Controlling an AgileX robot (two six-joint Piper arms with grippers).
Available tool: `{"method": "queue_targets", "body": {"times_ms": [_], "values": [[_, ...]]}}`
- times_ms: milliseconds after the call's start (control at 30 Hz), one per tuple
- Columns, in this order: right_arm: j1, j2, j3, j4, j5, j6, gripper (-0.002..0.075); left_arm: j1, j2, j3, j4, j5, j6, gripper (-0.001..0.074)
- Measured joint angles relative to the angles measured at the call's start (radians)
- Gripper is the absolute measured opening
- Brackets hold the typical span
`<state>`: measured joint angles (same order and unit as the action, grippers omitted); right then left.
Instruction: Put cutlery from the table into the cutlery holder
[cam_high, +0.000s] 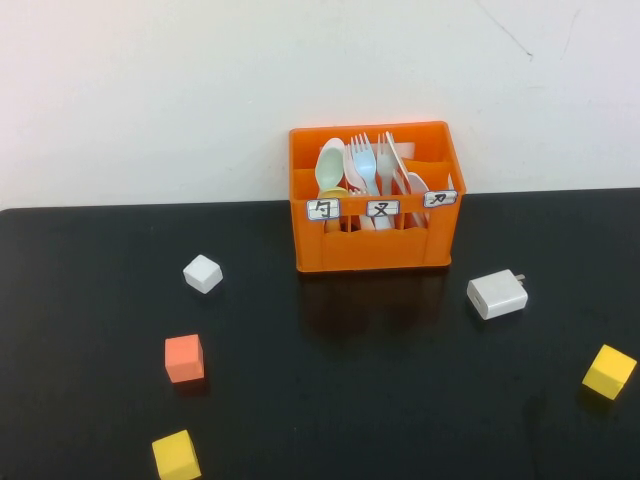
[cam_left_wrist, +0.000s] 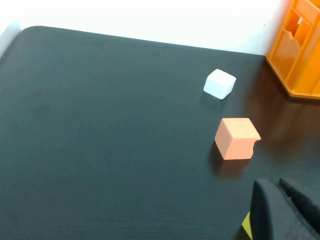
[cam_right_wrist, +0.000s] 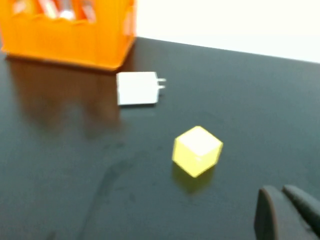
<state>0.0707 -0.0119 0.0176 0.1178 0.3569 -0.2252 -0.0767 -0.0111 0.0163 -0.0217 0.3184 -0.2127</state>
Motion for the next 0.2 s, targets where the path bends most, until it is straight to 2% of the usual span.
{"method": "queue_targets", "body": {"times_ms": [133,200], "values": [[0.0,0.0,0.0,-0.17,-0.002,0.295,-0.0002,0.0,0.0,0.0,0.0,0.0,0.0,-0.0001],[0.0,0.0,0.0,-0.212,-0.002,0.367,-0.0002,0.0,0.0,0.0,0.0,0.0,0.0,-0.0001]]}}
